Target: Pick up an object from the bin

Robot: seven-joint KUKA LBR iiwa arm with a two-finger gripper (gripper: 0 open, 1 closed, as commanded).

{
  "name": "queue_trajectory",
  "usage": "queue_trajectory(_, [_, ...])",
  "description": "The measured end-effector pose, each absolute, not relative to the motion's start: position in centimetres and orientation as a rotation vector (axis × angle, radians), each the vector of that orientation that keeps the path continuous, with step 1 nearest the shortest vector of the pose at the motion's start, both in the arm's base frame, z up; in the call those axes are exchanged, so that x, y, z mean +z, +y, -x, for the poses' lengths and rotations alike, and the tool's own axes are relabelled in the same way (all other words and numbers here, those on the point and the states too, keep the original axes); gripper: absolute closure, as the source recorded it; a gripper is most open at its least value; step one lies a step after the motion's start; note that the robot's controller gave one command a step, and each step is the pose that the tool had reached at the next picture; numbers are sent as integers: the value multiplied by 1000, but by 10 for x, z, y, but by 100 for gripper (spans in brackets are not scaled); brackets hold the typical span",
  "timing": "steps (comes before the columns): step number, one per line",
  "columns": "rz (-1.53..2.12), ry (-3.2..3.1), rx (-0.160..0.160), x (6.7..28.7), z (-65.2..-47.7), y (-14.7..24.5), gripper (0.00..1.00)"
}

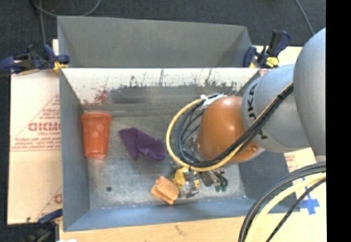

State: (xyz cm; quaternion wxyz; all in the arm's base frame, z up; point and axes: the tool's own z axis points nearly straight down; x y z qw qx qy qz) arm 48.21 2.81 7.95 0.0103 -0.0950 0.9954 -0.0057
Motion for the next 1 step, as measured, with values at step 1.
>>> queue_trajectory(1, [763, 3046, -1, 232, -478, 27, 100])
